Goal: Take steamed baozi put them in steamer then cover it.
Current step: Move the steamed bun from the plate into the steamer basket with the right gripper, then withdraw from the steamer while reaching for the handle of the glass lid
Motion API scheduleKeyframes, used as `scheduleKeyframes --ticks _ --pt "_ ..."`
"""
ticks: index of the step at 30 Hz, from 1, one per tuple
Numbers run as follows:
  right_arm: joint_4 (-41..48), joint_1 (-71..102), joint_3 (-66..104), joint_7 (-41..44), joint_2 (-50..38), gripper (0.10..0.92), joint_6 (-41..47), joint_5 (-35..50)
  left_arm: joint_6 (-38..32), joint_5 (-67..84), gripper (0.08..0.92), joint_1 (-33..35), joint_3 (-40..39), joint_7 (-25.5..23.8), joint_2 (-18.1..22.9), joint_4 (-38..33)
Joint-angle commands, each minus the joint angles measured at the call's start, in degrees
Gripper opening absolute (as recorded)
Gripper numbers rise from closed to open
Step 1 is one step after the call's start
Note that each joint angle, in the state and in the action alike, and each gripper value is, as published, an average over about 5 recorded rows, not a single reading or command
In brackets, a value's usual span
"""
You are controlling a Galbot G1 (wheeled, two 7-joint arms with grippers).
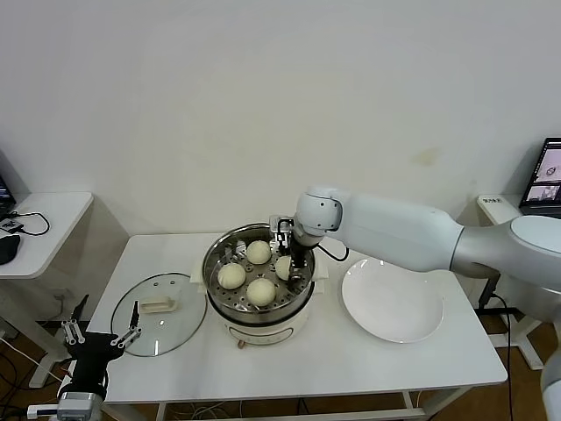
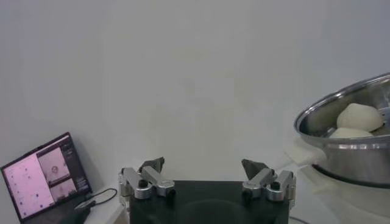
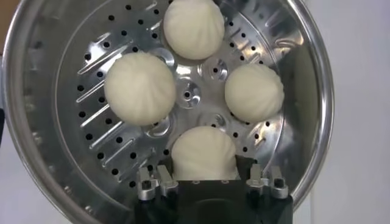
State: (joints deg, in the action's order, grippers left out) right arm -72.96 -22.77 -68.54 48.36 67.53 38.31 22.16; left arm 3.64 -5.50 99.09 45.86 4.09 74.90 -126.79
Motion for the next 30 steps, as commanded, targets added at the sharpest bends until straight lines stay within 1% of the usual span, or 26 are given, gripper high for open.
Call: scheduleKeyframes --ticks 1,4,8,12,14,17,20,23,27,30 --pt "-0.15 0.14 0.45 -0.02 -0.39 0.714 0.41 -0.28 0.0 -0.03 0.823 0.1 -0.11 0.01 0.07 -0.15" --pt "-1.19 -0.46 1.28 -0.09 -1.57 0.769 0.21 0.03 -0.04 -0.04 0.823 0.17 -0.15 0.02 0.08 -0.21" --pt "-3.83 -2.23 3.01 -0.04 -4.32 0.806 -0.16 0.78 -0.03 0.02 0.823 0.2 -0.06 0.01 -0.03 -0.43" --pt "-8.26 -4.32 6.11 0.05 -9.12 0.821 -1.08 2.3 0.0 0.05 0.823 0.14 -0.23 -0.01 -0.09 -0.57" --pt "-11.18 -4.55 8.07 -1.4 -12.07 0.822 -1.55 3.5 0.0 0.03 0.823 0.09 -0.46 -0.01 -0.08 -0.6" --pt "-16.79 -3.09 11.27 -7.16 -16.66 0.823 -1.5 6.47 0.0 0.0 0.823 0.04 -0.87 -0.02 -0.08 -0.72" --pt "-22.7 0.41 14.59 -16.04 -21.88 0.823 -1.69 10.38 0.03 0.0 0.823 0.0 -1.22 -0.04 -0.12 -0.82" --pt "-27.87 7.19 19.81 -26.68 -28.13 0.822 -4.26 13.69 0.09 0.03 0.823 0.02 -1.5 -0.06 -0.14 -0.77" --pt "-32.79 25.17 33.84 -37.74 -35.18 0.823 -12.08 12.97 0.02 0.0 0.823 0.31 -1.88 -0.03 -0.07 -0.51" --pt "-35.4 43.3 50.43 -42.41 -37.1 0.823 -18.87 9.45 -0.17 -0.03 0.823 0.63 -1.96 0.02 -0.05 -0.39"
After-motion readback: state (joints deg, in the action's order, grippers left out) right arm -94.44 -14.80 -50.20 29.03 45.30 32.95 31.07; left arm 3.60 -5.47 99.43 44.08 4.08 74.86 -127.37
